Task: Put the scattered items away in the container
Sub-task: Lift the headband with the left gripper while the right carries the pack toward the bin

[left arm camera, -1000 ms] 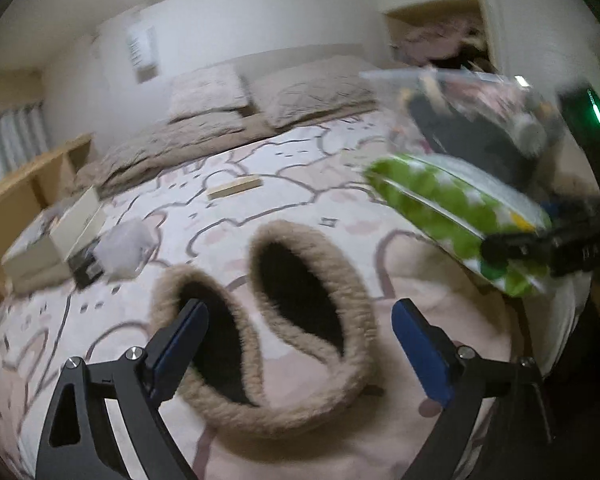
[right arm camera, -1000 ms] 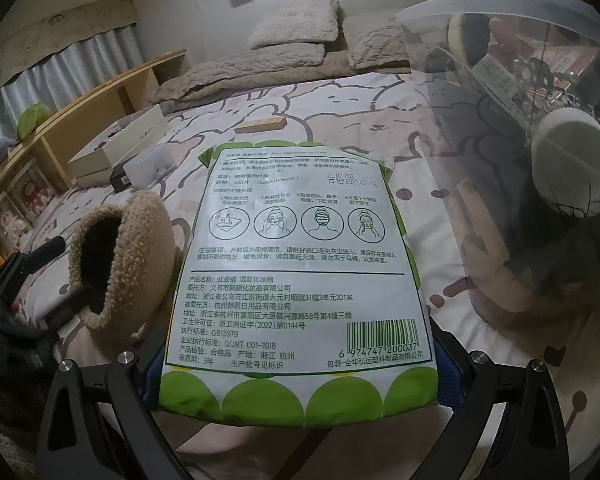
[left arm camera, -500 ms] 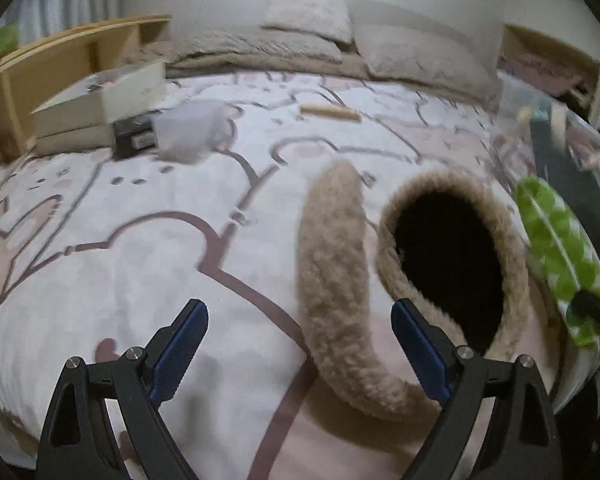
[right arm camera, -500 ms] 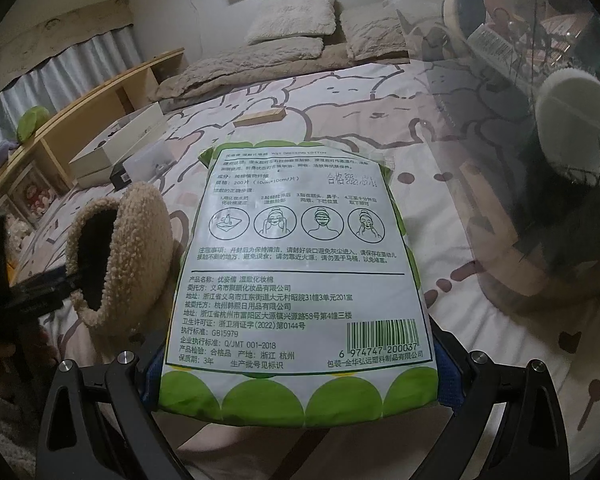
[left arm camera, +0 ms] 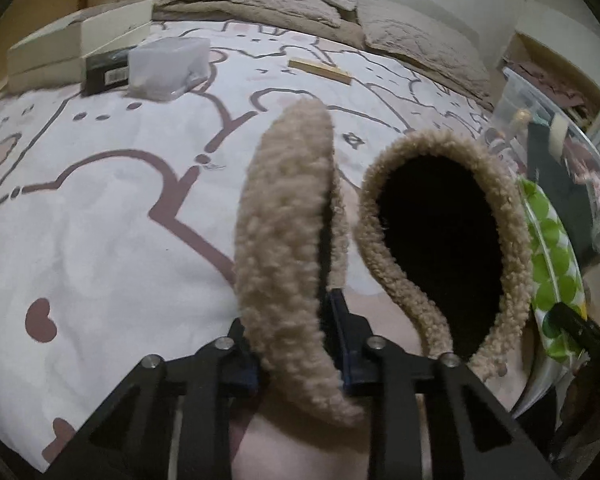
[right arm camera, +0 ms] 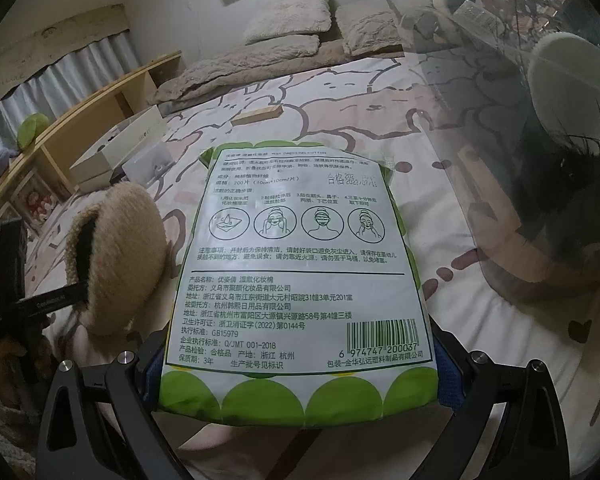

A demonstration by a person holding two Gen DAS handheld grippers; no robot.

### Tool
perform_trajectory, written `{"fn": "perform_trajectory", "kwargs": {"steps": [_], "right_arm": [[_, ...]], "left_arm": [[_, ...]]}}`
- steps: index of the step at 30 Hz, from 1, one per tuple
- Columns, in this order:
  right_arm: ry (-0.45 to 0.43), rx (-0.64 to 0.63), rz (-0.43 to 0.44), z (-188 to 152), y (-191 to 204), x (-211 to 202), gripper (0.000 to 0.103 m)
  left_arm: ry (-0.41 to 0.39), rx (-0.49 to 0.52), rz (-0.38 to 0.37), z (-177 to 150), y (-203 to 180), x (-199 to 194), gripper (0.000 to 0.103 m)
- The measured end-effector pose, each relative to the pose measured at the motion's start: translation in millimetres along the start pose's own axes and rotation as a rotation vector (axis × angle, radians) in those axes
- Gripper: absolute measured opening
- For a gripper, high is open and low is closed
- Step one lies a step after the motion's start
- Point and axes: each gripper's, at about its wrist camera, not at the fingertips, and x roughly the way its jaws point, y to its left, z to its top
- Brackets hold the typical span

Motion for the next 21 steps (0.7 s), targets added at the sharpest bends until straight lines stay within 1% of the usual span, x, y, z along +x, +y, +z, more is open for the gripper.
{"fn": "perform_trajectory", "kwargs": {"steps": [3,7,10,15,21], "right_arm": [[-0.001,0.002,0.005,1,-1,1,0.100],[-0.006,0.016,0.019,3,-2,1,0.100],[-0.016,0.030,0.034,6,-1,0,0.100],[-0.051,0.025,0.051,18,8,-8,0.100],[-0.117,-0.016,0.072,43,25,-25,0.100]], "left_arm": [[-0.014,0.013,-0.028,2,-1,-3,0.022],[-0.031,-0.007,-0.071,9,2,-6,0.020],[-0.062,-0.024,-0.120,14,3,-15,0.018],[-0.104,-0.015,-0.151,26,-1,-29,0.017],[-0.149,-0.021,-0.173,44,-4,-47,0.017]]}}
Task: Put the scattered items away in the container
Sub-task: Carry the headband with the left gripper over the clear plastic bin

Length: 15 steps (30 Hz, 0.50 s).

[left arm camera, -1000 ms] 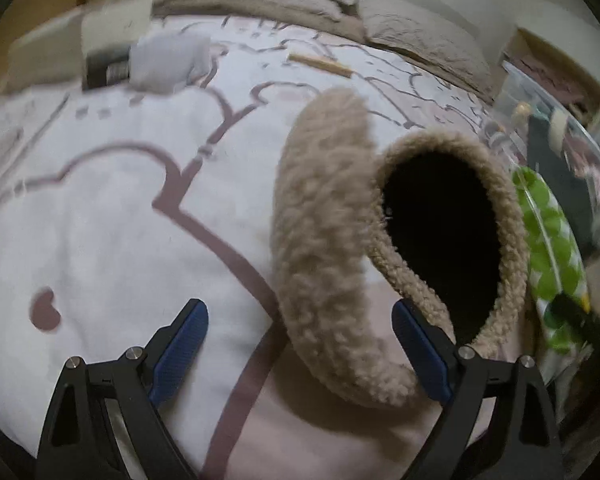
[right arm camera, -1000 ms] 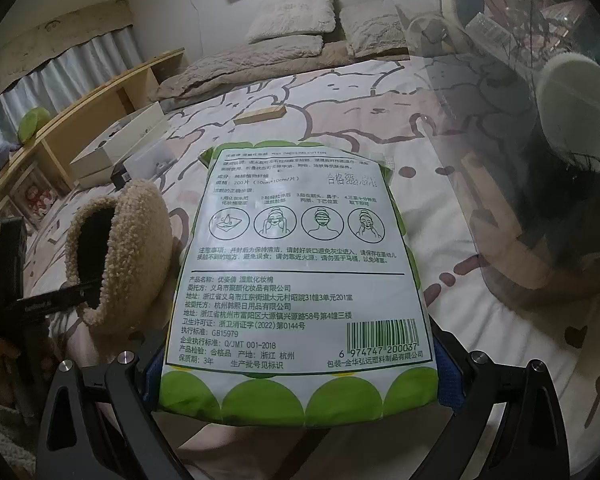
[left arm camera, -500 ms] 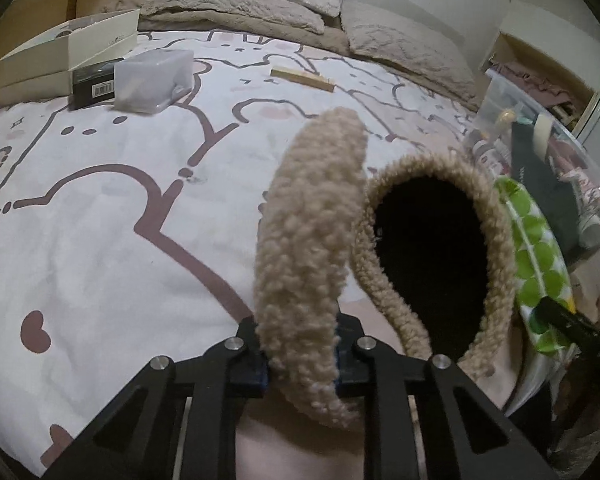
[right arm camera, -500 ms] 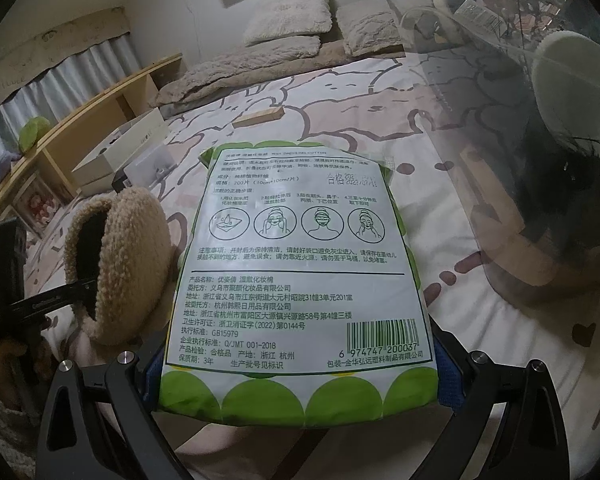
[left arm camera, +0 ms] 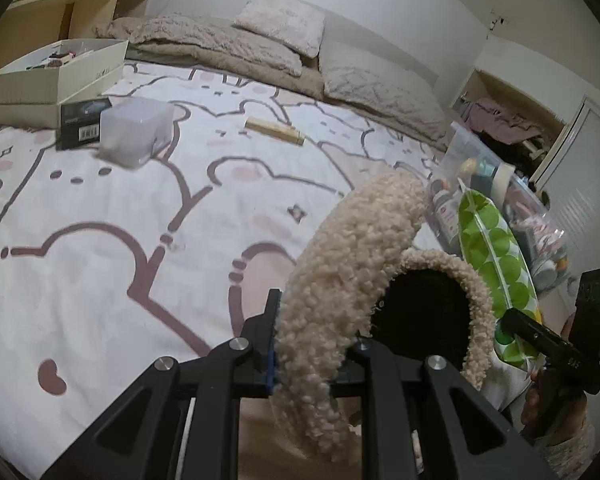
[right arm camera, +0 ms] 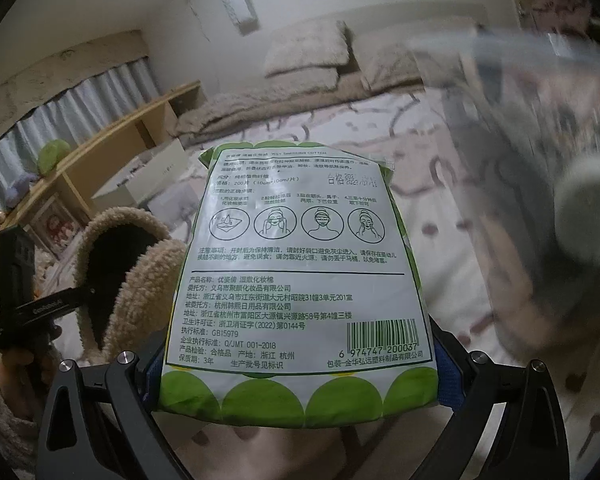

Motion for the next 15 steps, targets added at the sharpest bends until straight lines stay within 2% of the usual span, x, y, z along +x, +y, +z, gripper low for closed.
{"fn": "perform_trajectory", "kwargs": {"steps": [6,15], "right_arm": [[-0.062,-0.033,0.045,39,14,-19,0.100],[-0.124,-0.058,0.134,118,15,-75,0.100]], "left_arm": [[-0.064,0.007,-0.034,31,-14,-17,0.017],[-0.128,0.076,-0.112,89,-56,-32,0.017]]}}
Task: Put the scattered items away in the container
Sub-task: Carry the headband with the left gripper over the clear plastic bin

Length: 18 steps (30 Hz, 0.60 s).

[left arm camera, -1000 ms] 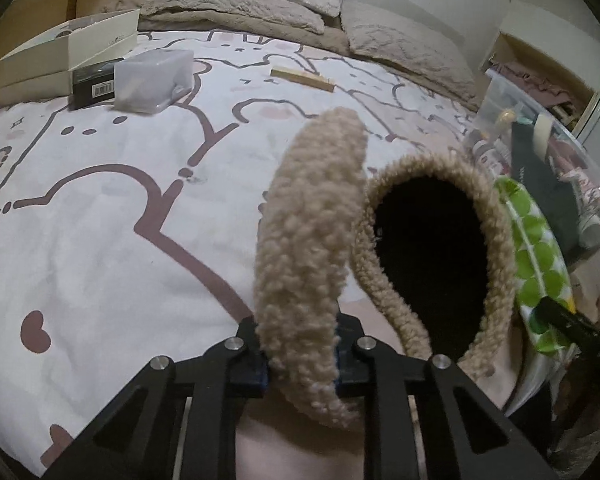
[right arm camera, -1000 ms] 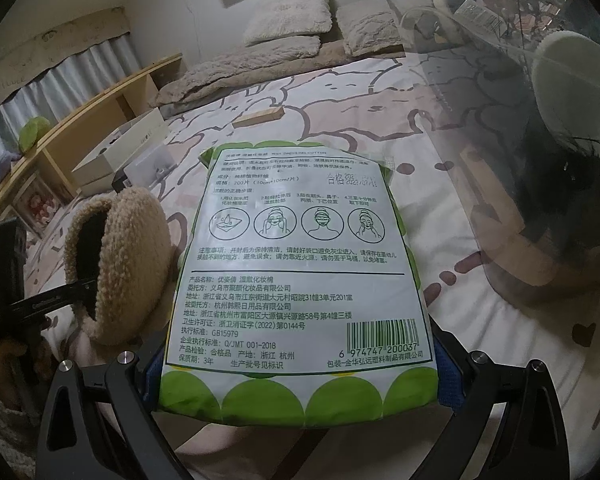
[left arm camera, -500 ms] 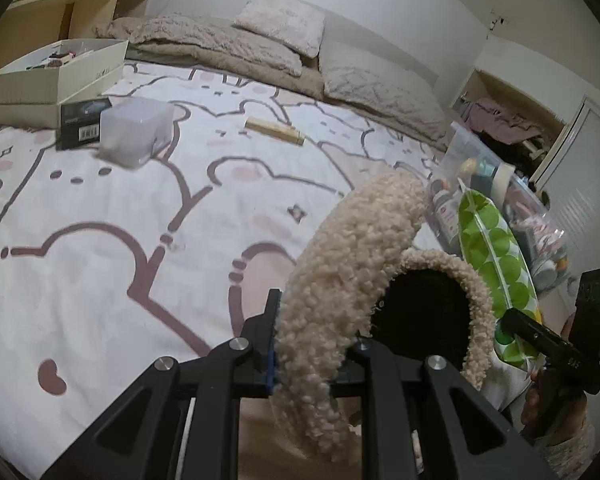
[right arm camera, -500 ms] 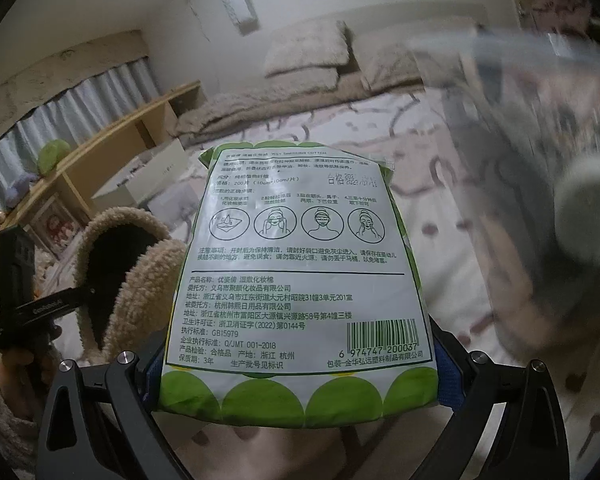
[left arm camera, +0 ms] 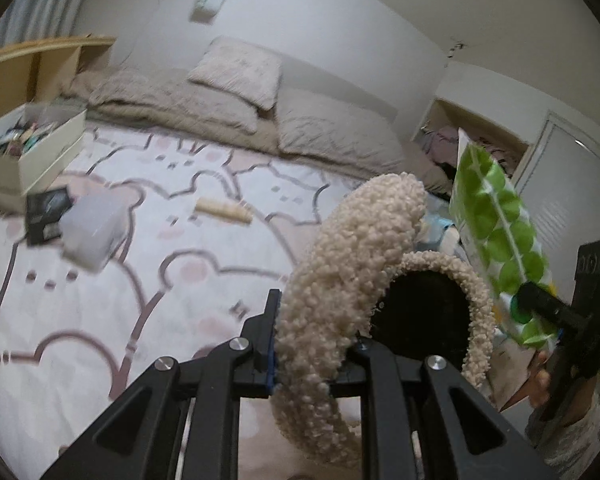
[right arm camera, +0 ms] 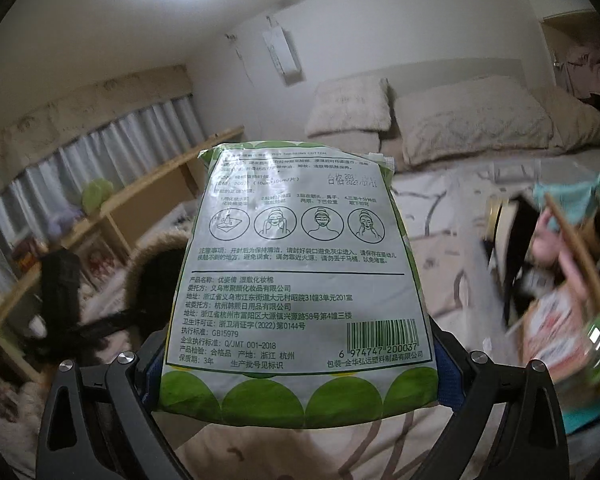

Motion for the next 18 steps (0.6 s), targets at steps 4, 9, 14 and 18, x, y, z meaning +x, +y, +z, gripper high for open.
{"fn": "perform_trajectory", "kwargs": {"steps": [4,9,14,18], "right_arm": [[-0.029,0.015,0.007,33,-15,-29,0.100],[-0.063,0.038,-0.042,63,-48,-62,0.100],[-0.108,0.087,-0.100,78,-89,-90,0.100],[-0.132,0.122,-0.140,83,-121,-104,0.100]], "left_arm": [[-0.011,0.014,-0.053,23,-25,7,0.017],[-0.006,0.020,-0.131,48,-60,21,0.017],[0.021,0.027,-0.202,71,-101,44,0.017],[0.053,0.039,-0.252,88,-139,66,0.017]]}}
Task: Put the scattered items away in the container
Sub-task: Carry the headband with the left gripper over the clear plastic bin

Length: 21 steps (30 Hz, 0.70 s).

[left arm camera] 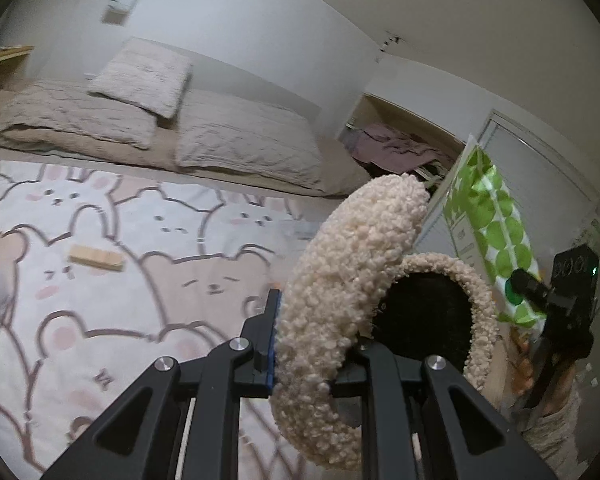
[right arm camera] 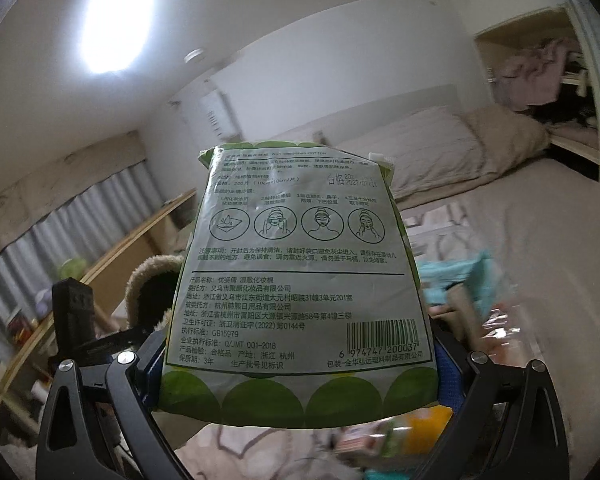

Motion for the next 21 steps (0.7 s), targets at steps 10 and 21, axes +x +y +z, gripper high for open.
{"fn": "perform_trajectory", "kwargs": {"steps": [10,21], "right_arm": [[-0.047,0.094,-0.010,3,-50,-11,0.100],[-0.088,0.131,-0.038,14,-75,-27,0.100]], "left_arm": [[0.153,0.063,-0.036,45,-67,98,0.017],[0.287,0.100,0.006,73,-85,184,0.017]]}}
